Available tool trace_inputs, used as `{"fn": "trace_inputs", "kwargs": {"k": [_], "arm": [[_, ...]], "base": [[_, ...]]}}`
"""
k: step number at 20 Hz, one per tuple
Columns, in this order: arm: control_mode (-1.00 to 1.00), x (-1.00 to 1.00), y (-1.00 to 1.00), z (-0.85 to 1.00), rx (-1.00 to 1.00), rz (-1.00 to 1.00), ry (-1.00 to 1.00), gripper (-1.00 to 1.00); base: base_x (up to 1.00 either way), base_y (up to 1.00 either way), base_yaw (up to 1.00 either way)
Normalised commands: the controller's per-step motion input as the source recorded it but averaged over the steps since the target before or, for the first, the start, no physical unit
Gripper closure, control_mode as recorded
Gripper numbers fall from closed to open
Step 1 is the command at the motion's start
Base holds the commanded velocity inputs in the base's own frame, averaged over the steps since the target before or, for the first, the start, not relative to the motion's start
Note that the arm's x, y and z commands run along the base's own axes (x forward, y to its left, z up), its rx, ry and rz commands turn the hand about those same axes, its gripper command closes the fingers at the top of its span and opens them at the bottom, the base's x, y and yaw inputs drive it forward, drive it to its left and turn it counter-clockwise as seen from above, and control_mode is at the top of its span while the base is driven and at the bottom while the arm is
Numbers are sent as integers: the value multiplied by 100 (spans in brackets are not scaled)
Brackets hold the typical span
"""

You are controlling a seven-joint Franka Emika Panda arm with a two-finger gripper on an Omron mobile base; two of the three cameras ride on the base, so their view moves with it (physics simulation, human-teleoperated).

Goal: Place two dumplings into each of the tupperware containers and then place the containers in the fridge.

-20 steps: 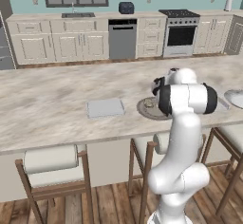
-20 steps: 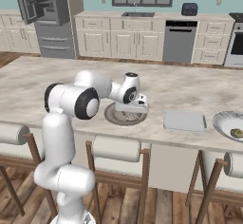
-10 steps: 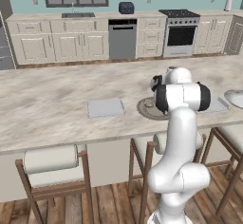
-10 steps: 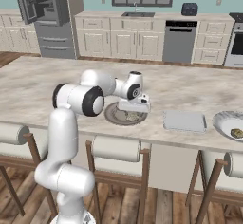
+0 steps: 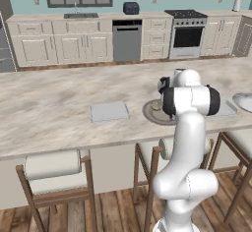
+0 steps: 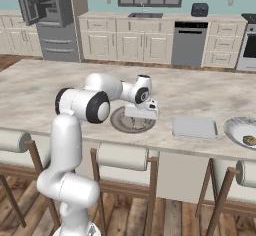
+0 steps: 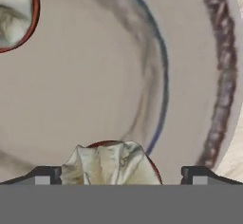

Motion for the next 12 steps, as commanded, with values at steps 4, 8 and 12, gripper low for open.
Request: {"fn": "trace_inputs", "kwargs": {"k": [4,8,12], "arm": [[-100,-5,0,0,0,0,0,-100],[-100,0,0,16,0,0,0,-100],[-100,0,0,27,0,0,0,-100]], "base": [[0,0,0],[0,0,0],[0,0,0]]}}
